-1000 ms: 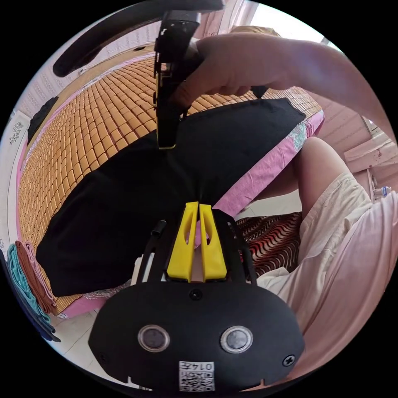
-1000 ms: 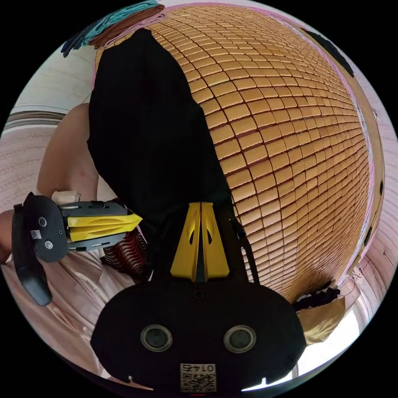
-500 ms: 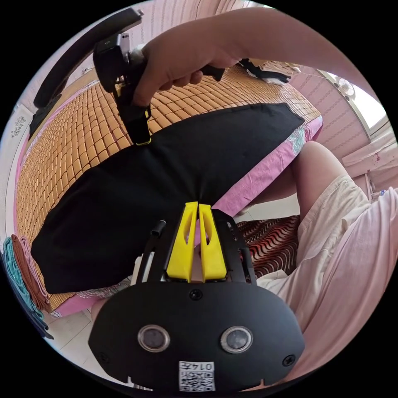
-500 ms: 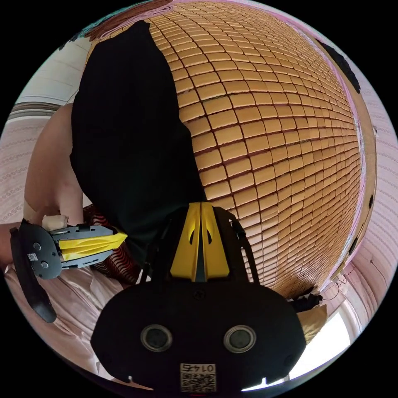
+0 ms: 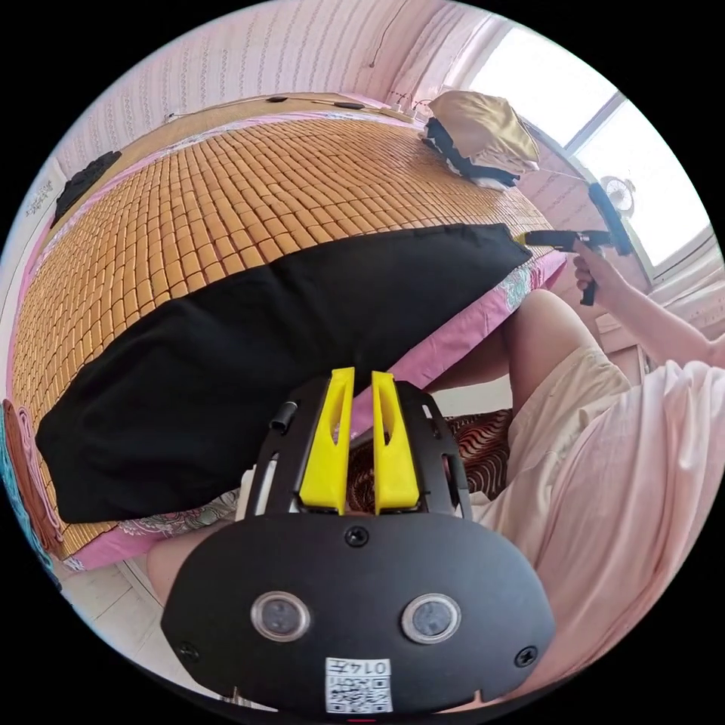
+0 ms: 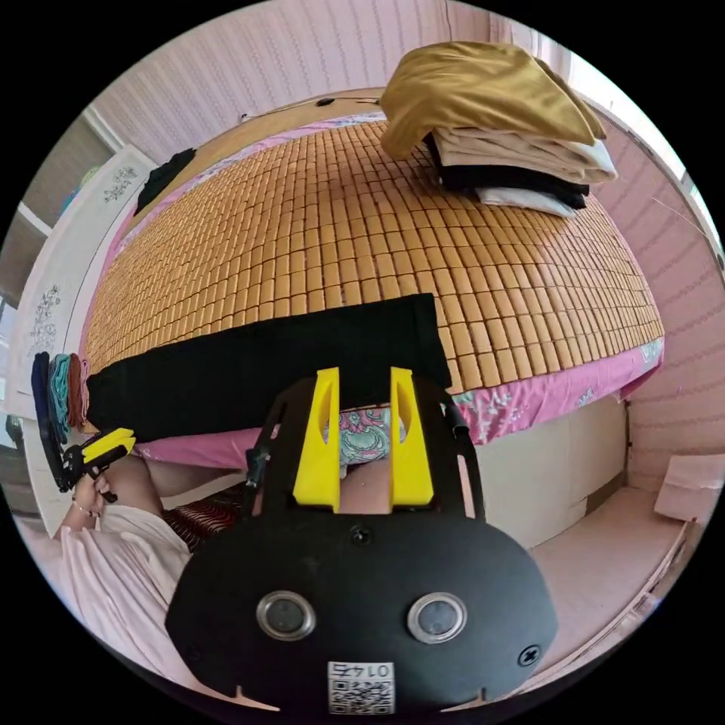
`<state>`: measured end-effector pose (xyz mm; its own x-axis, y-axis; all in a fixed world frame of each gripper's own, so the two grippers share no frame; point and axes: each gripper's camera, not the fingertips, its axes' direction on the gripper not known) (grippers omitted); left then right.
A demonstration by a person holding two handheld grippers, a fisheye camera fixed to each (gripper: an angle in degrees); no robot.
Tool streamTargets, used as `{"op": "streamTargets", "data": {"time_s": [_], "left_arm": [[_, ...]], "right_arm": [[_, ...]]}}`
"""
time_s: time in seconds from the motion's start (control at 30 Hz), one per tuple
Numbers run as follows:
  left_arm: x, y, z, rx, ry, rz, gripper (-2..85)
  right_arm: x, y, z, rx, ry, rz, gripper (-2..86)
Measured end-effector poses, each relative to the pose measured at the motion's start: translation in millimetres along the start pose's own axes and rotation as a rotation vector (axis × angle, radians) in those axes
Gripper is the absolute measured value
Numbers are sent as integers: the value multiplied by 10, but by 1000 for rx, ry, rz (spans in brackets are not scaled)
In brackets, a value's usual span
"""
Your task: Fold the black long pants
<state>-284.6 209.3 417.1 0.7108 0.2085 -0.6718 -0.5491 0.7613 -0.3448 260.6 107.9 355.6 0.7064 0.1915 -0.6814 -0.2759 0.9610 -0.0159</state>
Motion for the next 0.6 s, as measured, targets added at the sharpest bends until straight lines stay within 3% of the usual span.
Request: {"op": "streamTargets", "data": {"time_s": [0.2,0.23,0.6], "left_arm": [[-242,8,-194,47,-9,-145,50],[-308,22,-242,58,-6,-182,48],[-1015,383,-819,90,-162,-450,40]], "right_arm": [[642,222,328,-77,-14,41,146],[677,249,477,-150,-42,13,130],[1206,805,607,-63,5,1,41]]}}
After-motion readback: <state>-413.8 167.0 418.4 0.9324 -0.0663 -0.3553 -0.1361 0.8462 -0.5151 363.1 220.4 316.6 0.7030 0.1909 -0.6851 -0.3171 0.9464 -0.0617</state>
